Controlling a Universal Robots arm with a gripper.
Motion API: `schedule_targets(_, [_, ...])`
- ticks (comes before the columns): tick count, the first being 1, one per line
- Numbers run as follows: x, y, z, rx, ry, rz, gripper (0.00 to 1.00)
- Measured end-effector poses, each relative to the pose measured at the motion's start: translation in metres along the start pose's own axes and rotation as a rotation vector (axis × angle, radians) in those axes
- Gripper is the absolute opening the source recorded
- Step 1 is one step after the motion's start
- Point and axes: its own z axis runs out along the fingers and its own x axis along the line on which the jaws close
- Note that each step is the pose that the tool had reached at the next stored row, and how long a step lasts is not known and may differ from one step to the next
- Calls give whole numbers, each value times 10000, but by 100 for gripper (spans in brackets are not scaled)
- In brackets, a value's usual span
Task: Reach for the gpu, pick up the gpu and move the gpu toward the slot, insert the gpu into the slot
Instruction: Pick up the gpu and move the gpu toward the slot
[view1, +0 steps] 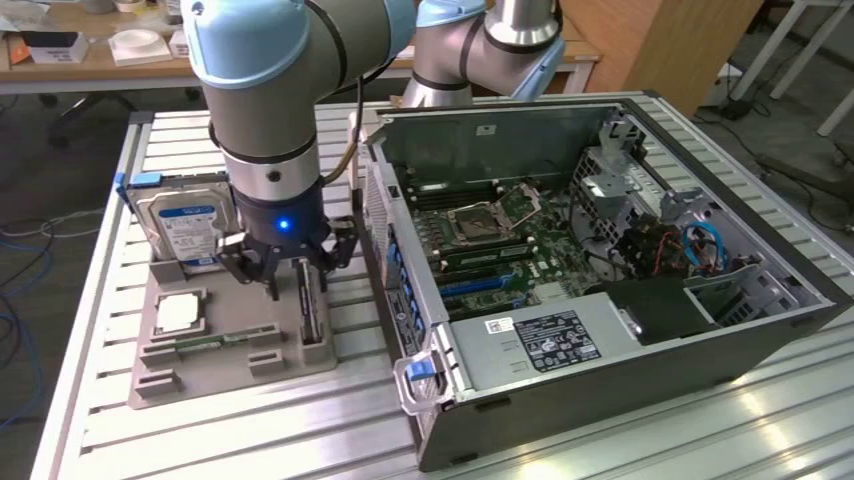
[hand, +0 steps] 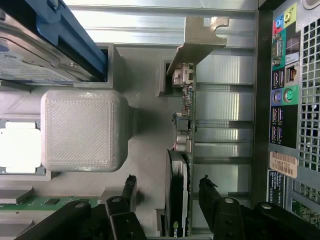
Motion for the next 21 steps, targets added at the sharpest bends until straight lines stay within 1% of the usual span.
schedule_targets(1, [0, 0, 0, 0, 0, 0, 57])
schedule_targets(2, [0, 0, 0, 0, 0, 1, 57])
schedule_targets(4, [0, 0, 0, 0, 0, 1, 45])
schedule_targets(5, [0, 0, 0, 0, 0, 0, 45])
schedule_targets(7, [0, 0, 0, 1, 0, 0, 33])
schedule_targets(8, [0, 0, -1, 1, 2, 1, 33])
schedule_targets(9, [0, 0, 0, 1, 1, 1, 28])
schedule_targets(11, [0, 0, 0, 0, 1, 0, 26])
schedule_targets(21, [0, 0, 0, 1, 0, 0, 26])
